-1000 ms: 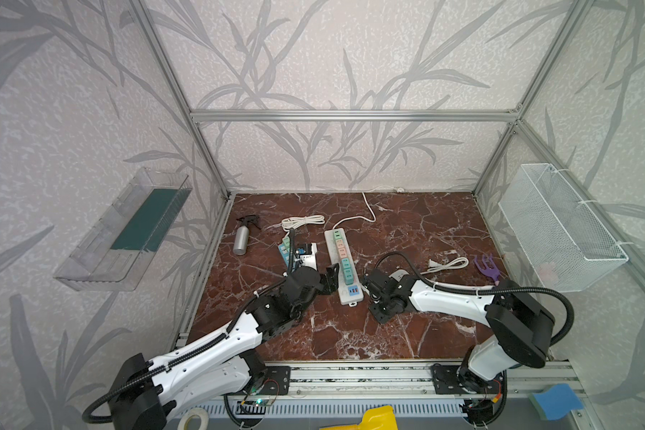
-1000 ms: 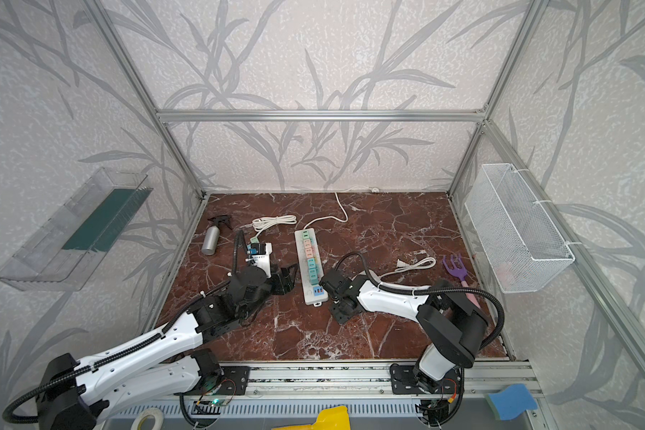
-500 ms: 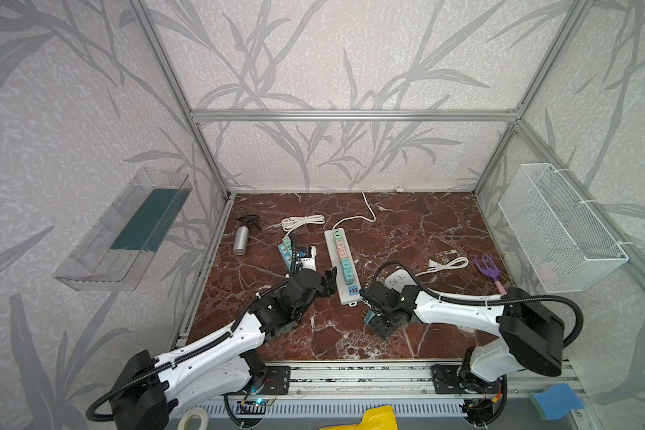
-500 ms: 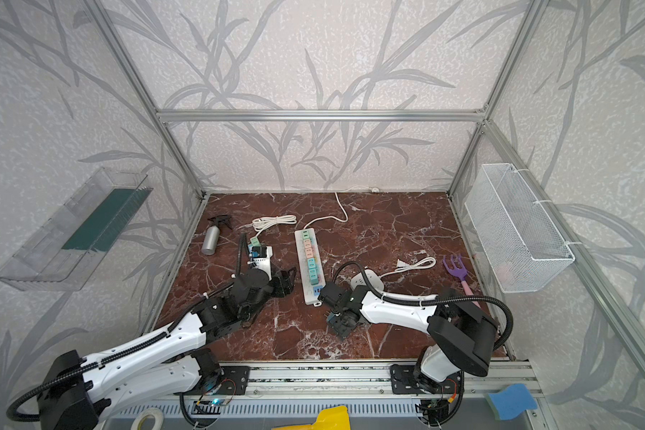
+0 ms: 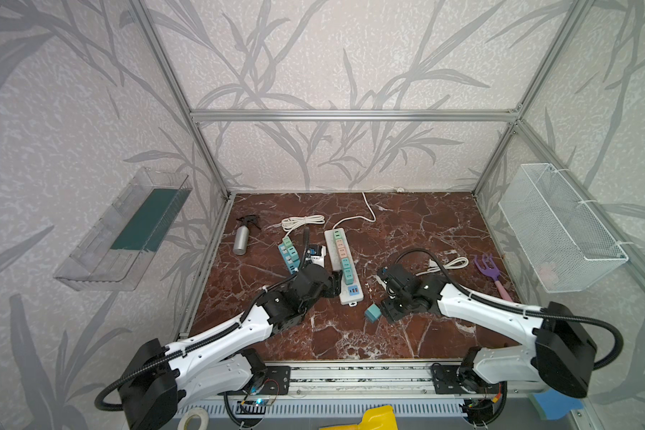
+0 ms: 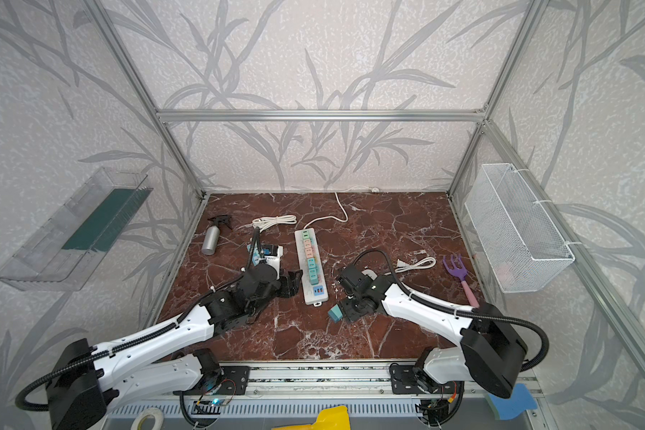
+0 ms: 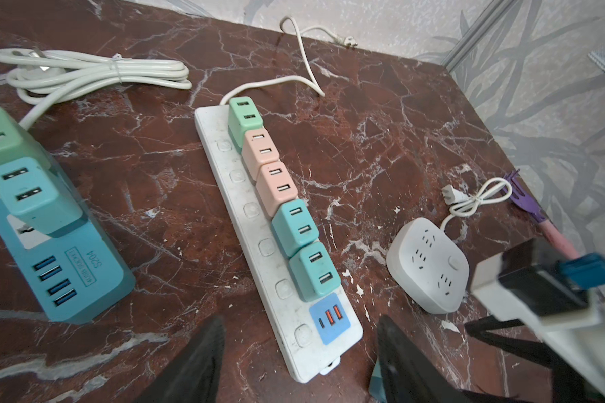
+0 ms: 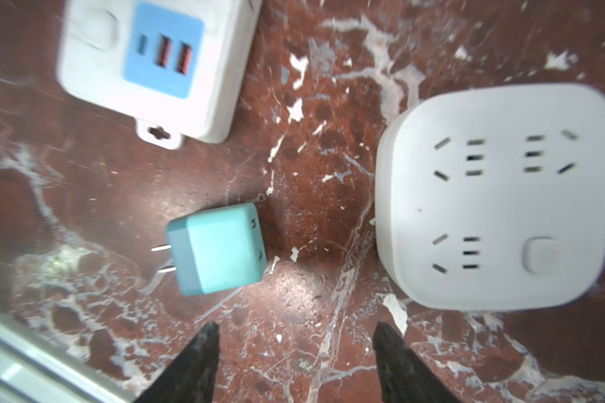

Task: Insert the plug
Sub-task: 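Lift the teal adapter while the left gripper reaches toward it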

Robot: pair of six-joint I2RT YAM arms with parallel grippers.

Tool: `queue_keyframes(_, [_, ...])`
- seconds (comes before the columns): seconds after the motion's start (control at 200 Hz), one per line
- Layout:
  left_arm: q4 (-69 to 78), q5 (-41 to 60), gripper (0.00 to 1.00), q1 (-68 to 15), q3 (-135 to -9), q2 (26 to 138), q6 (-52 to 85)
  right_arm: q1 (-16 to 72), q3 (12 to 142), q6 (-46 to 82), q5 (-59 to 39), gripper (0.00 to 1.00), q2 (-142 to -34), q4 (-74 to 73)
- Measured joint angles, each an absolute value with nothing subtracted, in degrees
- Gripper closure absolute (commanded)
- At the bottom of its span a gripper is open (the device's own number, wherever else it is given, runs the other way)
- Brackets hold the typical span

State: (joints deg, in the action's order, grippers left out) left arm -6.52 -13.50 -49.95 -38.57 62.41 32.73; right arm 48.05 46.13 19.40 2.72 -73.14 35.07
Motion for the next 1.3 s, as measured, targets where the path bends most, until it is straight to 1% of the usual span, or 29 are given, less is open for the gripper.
queue_keyframes(0.125, [-10.8, -12.4, 0.31, -55.2, -44.3, 68.6, 30.4, 45.8, 45.1, 21.5, 5.7, 0.31, -64.1, 34.3])
queue_keyframes(0.26, [-16.6, -11.4, 0.29, -59.3, -51.4, 77.8, 28.5, 38.3, 40.3, 24.3, 7.0, 0.30, -53.1, 32.9])
queue_keyframes(0.355, [-21.6, -10.7, 0.25, -61.6, -57.0, 84.8, 27.1, 33.1, 37.5, 26.1, 6.7, 0.30, -47.7, 32.7])
queue_keyframes(0.515, [-28.4, -9.9, 0.23, -64.3, -65.2, 95.4, 25.4, 29.3, 35.1, 27.5, 5.3, 0.29, -43.8, 32.6])
queue_keyframes(0.675, [-32.4, -8.5, 0.23, -65.7, -67.9, 100.8, 24.4, 28.8, 34.4, 27.7, 3.9, 0.29, -43.5, 32.2])
queue_keyframes(0.785, [-34.1, -7.6, 0.26, -66.0, -68.7, 102.8, 23.9, 28.8, 34.2, 27.7, 3.2, 0.29, -43.8, 31.6])
queue_keyframes(0.92, [-35.4, -6.4, 0.34, -66.0, -70.4, 104.9, 23.3, 28.7, 33.8, 27.6, 2.5, 0.29, -44.0, 31.1])
queue_keyframes(1.085, [-35.6, -5.3, 0.41, -66.0, -71.9, 107.2, 22.4, 28.6, 33.8, 27.6, 2.5, 0.29, -44.0, 30.9])
queue_keyframes(1.16, [-35.6, -4.7, 0.50, -66.0, -72.3, 108.0, 22.2, 28.6, 33.8, 27.5, 2.5, 0.30, -44.0, 30.6])
queue_keyframes(1.225, [-35.6, -4.3, 0.54, -66.0, -72.4, 108.8, 21.9, 28.5, 33.6, 27.4, 2.5, 0.30, -44.0, 30.6])
queue_keyframes(1.3, [-35.6, -3.9, 0.65, -66.0, -72.7, 109.6, 22.0, 28.5, 33.6, 27.4, 2.5, 0.30, -44.0, 30.6])
